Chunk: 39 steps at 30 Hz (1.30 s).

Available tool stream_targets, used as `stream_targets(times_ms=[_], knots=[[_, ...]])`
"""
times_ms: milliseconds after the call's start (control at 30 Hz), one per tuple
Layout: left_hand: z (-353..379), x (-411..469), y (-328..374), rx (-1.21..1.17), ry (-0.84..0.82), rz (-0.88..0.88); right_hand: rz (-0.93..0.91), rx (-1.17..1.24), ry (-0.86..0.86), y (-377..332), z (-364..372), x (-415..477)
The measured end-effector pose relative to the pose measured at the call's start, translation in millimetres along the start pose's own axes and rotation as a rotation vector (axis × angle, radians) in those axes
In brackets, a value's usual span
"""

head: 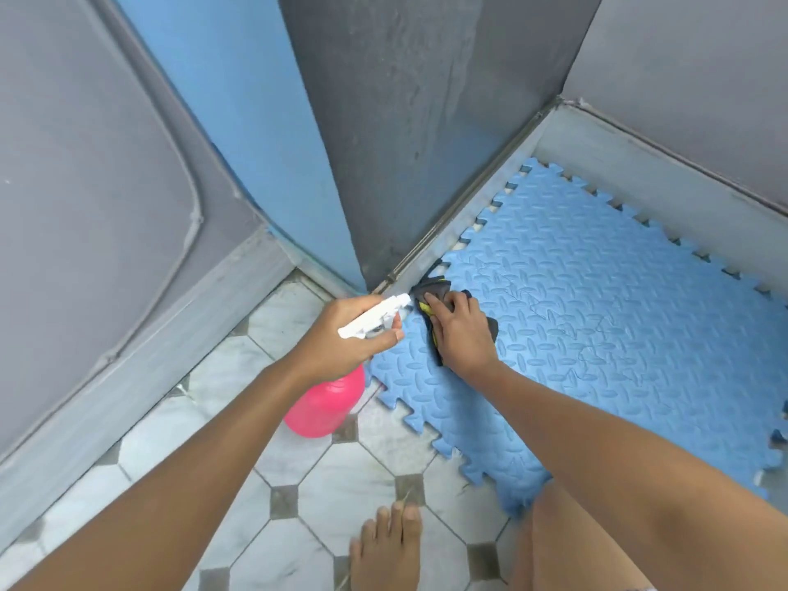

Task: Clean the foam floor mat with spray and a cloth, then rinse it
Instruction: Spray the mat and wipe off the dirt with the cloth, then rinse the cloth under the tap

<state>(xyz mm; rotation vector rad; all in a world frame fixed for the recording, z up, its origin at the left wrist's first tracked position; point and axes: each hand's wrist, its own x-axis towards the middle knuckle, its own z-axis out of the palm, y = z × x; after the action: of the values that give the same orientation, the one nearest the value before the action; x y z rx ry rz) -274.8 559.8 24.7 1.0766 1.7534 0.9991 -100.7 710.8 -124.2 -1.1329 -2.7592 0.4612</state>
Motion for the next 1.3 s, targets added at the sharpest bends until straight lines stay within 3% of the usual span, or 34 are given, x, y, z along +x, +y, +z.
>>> stream_targets(times_ms=[100, 267, 433, 533, 767, 867, 967, 1067, 1167, 1300], knots=[[-30, -21, -15, -0.034, 0.065, -0.061, -0.002, -0.023, -0.023, -1, 0, 4], [-62, -14, -36, -0.075, 0.469, -0.068, -0.008, -0.067, -0.04, 2, 2, 9], [-75, 0, -35, 0.086, 0.65, -0.008, -0.035, -0.078, -0.038, 6, 3, 11], [-80, 6, -34, 0.116, 0.674, 0.009, -0.025, -0.084, -0.057, 6, 3, 12], [-77, -5, -49, 0.069, 0.645, -0.169, 0.015, -0.063, -0.169, 4, -7, 16], [-63, -14, -53, 0.248, 0.723, -0.326, 0.03, -0.025, -0.193, 3, -10, 16], [-50, -23, -53, 0.443, 0.58, -0.556, 0.05, 0.083, -0.263, 3, -19, 23], [-49, -29, -44, 0.652, 0.23, -0.699, 0.07, 0.175, -0.284, 3, -37, 31], [-47, -21, 0, 0.699, 0.101, -0.504, 0.098, 0.246, -0.24, 3, -66, 33], [-30, -4, 98, 0.495, -0.086, -0.007, 0.108, 0.305, -0.182, 5, -131, 30]])
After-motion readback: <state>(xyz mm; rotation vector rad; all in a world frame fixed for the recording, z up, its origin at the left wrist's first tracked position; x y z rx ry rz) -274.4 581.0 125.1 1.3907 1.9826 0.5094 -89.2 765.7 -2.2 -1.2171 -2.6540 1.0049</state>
